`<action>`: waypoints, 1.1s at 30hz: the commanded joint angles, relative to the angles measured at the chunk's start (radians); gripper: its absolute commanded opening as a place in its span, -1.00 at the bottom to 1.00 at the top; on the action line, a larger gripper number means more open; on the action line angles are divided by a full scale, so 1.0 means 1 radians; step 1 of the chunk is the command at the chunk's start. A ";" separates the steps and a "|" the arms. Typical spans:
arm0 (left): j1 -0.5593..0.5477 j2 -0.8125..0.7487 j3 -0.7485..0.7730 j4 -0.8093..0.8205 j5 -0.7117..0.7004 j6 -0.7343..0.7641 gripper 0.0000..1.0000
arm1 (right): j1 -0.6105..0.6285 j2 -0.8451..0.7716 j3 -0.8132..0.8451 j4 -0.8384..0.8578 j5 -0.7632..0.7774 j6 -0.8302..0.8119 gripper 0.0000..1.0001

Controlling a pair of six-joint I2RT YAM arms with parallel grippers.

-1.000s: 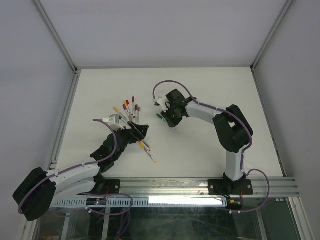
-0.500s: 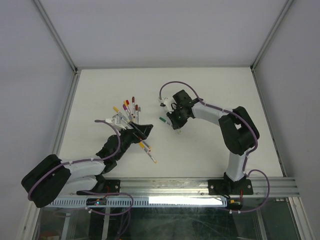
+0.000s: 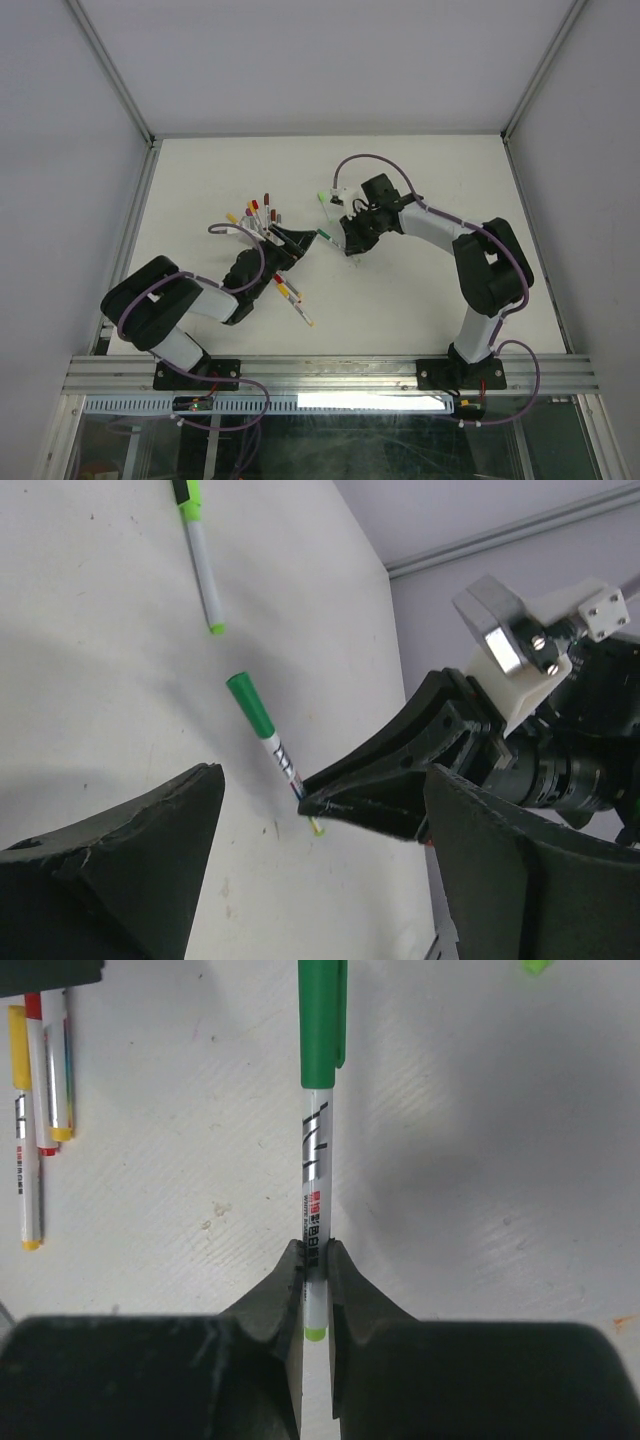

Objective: Open the pen caps
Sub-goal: Pick up the pen from the center of the board, then open the pen cap from the pen.

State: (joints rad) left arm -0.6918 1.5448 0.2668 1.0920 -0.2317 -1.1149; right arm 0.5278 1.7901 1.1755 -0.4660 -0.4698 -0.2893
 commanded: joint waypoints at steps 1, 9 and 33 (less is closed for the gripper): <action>0.007 0.061 0.093 0.021 -0.048 -0.071 0.67 | -0.003 -0.053 -0.008 0.053 -0.087 0.021 -1.00; 0.006 0.252 0.158 0.075 -0.103 -0.198 0.53 | -0.002 -0.074 -0.026 0.087 -0.128 0.038 -1.00; 0.006 0.362 0.221 0.163 -0.022 -0.228 -0.84 | 0.036 -0.037 -0.022 0.083 -0.099 0.019 -1.00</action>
State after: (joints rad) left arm -0.6918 1.9244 0.4839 1.1591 -0.2722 -1.3350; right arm 0.5529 1.7710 1.1469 -0.4168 -0.5602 -0.2604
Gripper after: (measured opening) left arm 0.168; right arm 0.105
